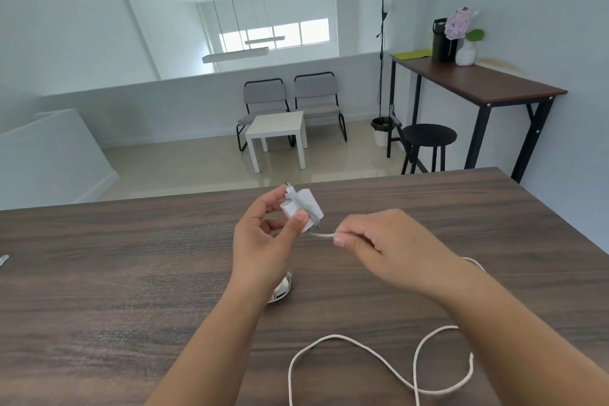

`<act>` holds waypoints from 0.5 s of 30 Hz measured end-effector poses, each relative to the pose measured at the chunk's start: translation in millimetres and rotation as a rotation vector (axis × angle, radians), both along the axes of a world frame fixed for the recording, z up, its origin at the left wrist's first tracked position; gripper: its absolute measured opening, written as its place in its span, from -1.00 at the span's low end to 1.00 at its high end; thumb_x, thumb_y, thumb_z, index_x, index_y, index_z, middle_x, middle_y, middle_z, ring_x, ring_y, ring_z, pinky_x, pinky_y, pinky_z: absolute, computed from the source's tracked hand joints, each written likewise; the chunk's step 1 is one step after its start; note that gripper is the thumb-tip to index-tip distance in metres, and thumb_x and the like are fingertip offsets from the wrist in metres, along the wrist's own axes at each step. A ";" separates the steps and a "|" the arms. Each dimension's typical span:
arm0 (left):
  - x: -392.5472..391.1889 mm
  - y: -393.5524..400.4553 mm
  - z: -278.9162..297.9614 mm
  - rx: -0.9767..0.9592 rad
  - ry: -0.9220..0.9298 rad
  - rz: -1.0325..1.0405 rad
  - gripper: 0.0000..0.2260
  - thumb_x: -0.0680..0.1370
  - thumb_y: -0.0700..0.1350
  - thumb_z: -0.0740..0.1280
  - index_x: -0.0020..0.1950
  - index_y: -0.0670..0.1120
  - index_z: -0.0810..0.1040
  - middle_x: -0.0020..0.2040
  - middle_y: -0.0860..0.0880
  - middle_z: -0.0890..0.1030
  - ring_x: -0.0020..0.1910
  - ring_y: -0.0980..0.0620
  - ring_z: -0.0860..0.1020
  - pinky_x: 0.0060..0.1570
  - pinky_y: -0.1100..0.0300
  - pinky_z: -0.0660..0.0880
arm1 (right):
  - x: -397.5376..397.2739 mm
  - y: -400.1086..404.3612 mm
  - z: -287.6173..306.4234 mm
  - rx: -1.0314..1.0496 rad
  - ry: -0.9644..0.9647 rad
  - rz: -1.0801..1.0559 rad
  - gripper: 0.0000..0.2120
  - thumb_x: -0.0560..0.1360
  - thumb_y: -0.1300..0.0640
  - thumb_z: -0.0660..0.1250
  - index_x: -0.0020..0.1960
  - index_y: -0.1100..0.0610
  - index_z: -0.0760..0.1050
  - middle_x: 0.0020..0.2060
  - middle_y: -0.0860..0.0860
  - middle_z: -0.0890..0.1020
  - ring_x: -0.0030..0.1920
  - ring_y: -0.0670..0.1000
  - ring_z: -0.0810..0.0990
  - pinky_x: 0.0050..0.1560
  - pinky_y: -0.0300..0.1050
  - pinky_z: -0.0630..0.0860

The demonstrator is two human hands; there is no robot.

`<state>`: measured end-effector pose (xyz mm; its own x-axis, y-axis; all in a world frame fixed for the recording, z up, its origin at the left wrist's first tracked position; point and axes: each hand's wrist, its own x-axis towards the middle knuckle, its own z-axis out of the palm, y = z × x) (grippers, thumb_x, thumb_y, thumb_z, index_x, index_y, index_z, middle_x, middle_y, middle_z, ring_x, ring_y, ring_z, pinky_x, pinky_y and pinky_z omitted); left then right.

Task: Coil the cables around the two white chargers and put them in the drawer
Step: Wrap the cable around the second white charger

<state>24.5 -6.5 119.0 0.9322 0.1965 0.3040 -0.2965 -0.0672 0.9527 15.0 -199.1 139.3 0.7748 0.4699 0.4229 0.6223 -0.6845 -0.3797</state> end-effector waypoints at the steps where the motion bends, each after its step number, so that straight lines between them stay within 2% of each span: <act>1: -0.3 0.8 -0.5 0.074 -0.013 0.010 -0.64 0.46 -0.19 0.49 0.13 0.18 0.56 -0.02 0.08 0.64 -0.14 0.08 0.62 -0.07 0.22 0.58 | 0.4 -3.9 8.1 -0.019 -0.030 0.018 -0.76 0.57 -0.07 0.15 -0.11 -0.01 0.54 -0.40 -0.14 0.53 -0.39 -0.16 0.43 -0.30 -0.15 0.41; 4: -4.1 -2.8 -1.4 0.336 -0.095 -0.026 -0.57 0.45 -0.18 0.50 0.14 0.29 0.52 0.07 0.13 0.58 -0.07 0.16 0.59 -0.09 0.34 0.53 | 7.6 -10.8 28.6 -0.074 -0.086 0.054 -0.79 0.53 -0.05 0.22 -0.14 -0.01 0.58 -0.46 -0.22 0.46 -0.44 -0.29 0.38 -0.35 -0.33 0.30; 7: -9.1 -5.9 -0.4 0.435 -0.130 -0.153 -0.55 0.45 -0.20 0.50 0.21 0.24 0.54 0.03 0.14 0.54 -0.08 0.24 0.56 -0.07 0.31 0.54 | 17.4 -17.3 40.6 -0.059 -0.096 0.048 -0.87 0.51 -0.04 0.33 -0.12 -0.04 0.63 -0.46 -0.22 0.51 -0.43 -0.26 0.44 -0.36 -0.32 0.32; 9: -12.0 -5.9 3.0 0.394 -0.116 -0.255 -0.50 0.44 -0.23 0.51 0.28 0.19 0.54 0.02 0.16 0.55 -0.12 0.19 0.55 -0.06 0.25 0.57 | 21.9 -22.4 43.6 0.049 -0.045 0.060 -0.90 0.48 -0.04 0.37 -0.15 -0.07 0.63 -0.39 -0.16 0.62 -0.38 -0.18 0.53 -0.32 -0.29 0.42; 11: -14.3 -4.4 7.1 0.298 -0.066 -0.370 -0.41 0.41 -0.25 0.52 0.35 0.17 0.49 0.00 0.15 0.56 -0.13 0.12 0.56 -0.03 0.15 0.60 | 22.7 -26.4 43.7 0.178 0.093 0.091 -0.92 0.45 -0.04 0.41 -0.20 -0.08 0.62 -0.35 -0.14 0.64 -0.37 -0.16 0.53 -0.29 -0.30 0.43; 15: -16.5 -2.6 10.6 0.054 -0.046 -0.582 -0.35 0.35 -0.18 0.56 0.39 0.11 0.45 -0.01 0.03 0.58 -0.11 0.05 0.57 -0.06 0.11 0.59 | 24.0 -26.0 31.0 0.404 0.333 0.175 -0.77 0.44 -0.09 0.40 -0.23 0.06 0.58 -0.44 -0.16 0.51 -0.40 -0.19 0.41 -0.29 -0.36 0.36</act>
